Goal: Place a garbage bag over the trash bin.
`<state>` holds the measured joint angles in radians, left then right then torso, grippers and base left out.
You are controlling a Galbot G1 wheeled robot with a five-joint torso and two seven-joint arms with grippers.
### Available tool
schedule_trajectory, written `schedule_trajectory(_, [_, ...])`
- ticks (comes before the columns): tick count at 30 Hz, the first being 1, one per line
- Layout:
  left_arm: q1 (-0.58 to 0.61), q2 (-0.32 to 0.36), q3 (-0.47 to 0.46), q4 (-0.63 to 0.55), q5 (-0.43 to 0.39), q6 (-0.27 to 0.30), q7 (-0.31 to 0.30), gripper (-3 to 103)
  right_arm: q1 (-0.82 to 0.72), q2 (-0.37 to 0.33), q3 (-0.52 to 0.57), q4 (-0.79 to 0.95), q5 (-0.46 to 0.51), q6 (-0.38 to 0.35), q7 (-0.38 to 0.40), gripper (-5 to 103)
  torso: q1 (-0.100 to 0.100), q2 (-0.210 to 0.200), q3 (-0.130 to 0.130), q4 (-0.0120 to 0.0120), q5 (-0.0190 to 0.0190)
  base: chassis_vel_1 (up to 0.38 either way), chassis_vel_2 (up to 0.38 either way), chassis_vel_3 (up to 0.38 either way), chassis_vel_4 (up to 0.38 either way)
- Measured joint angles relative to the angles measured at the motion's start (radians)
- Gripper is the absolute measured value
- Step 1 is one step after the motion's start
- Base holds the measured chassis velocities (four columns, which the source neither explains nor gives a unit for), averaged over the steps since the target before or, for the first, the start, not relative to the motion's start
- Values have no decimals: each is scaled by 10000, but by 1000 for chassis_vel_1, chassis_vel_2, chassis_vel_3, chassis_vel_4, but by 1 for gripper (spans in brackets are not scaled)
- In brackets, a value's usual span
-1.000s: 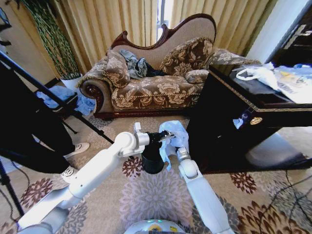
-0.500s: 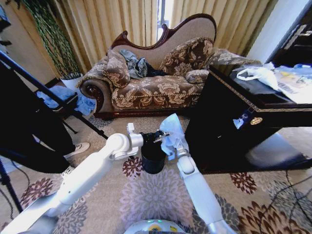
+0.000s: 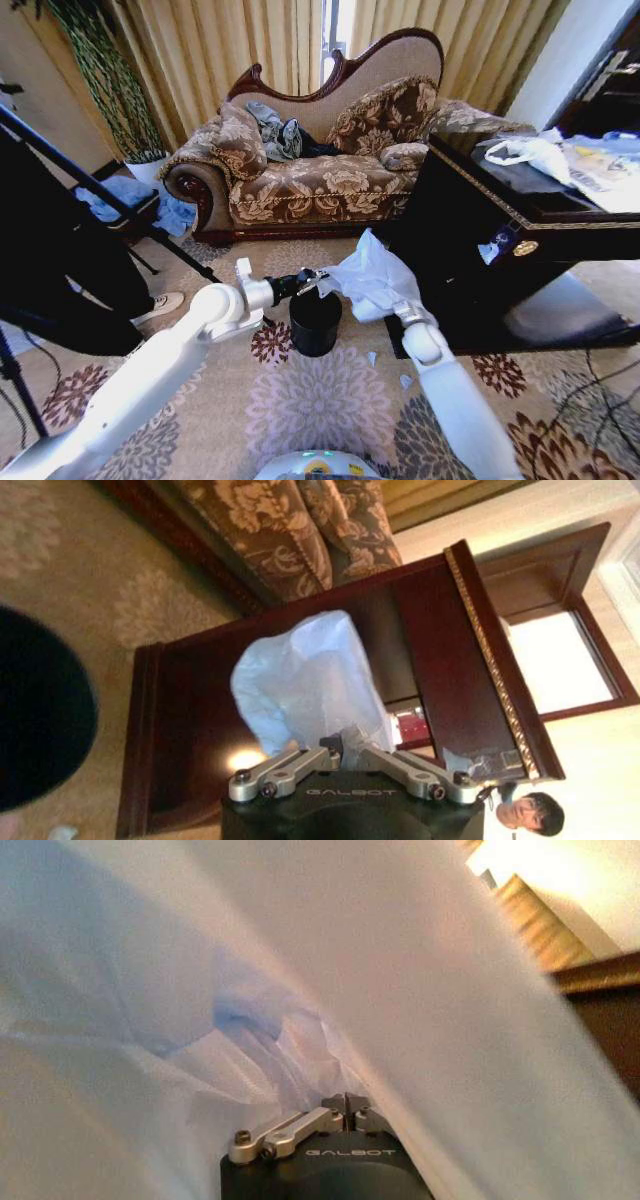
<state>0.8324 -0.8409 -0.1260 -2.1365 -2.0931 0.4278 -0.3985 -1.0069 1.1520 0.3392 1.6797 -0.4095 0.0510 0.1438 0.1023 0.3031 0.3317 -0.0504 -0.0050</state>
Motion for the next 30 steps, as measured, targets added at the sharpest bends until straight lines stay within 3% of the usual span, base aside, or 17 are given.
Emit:
schedule_trajectory(6, [1458, 5, -871, -874, 371, -339, 3, 0, -873, -722, 108, 1200, 46, -143, -308, 0, -1, 1, -1, 1, 0, 0, 0, 0, 0])
schedule_trajectory(8, [1830, -101, -1007, -1112, 503, -442, 3, 0, -1490, -996, 416, 1797, 32, -176, -454, 0, -1, 0, -1, 15, 6, 0, 0, 0, 0])
schedule_trajectory(9, [1962, -142, -1028, -1173, 533, -487, 4, 0, -1771, -1116, 570, 2034, 28, -200, -487, 0, 0, 1, -1, -7, -5, 0, 0, 0, 0])
schedule_trajectory(11, [2180, -177, -1094, -1277, 619, -520, 4, 0, -1960, -1236, 603, 2223, 30, -228, -559, 0, -1, 1, -1, -8, -12, 0, 0, 0, 0])
schedule_trajectory(12, [2376, -197, -1215, -1362, 715, -560, 9, 0, -2027, -1312, 566, 2318, 42, -253, -594, 0, -1, 2, -1, -9, 4, 0, 0, 0, 0])
schedule_trajectory(17, [3200, -332, -1873, -1456, 1278, -580, 52, 0, -1701, -1640, -333, 2317, 212, -326, -814, 0, 0, 2, -1, 10, 0, 0, 0, 0, 0])
schedule_trajectory(24, [2898, -187, -2169, -910, 1417, -559, 34, 0, -841, -1723, -1399, 1797, 346, -329, -929, 0, 2, 1, 2, -4, 5, 0, 0, 0, 0])
schedule_trajectory(28, [3077, -351, -2439, -848, 975, -586, -431, 0, -249, -1953, -2021, 1551, 524, -420, -1052, 0, 2, 2, 1, 0, 1, 0, 0, 0, 0])
schedule_trajectory(30, [3467, -732, -2631, -993, 688, -613, -999, 0, 151, -2289, -2486, 1493, 816, -528, -1192, 0, 2, 2, 1, 1, -3, 0, 0, 0, 0])
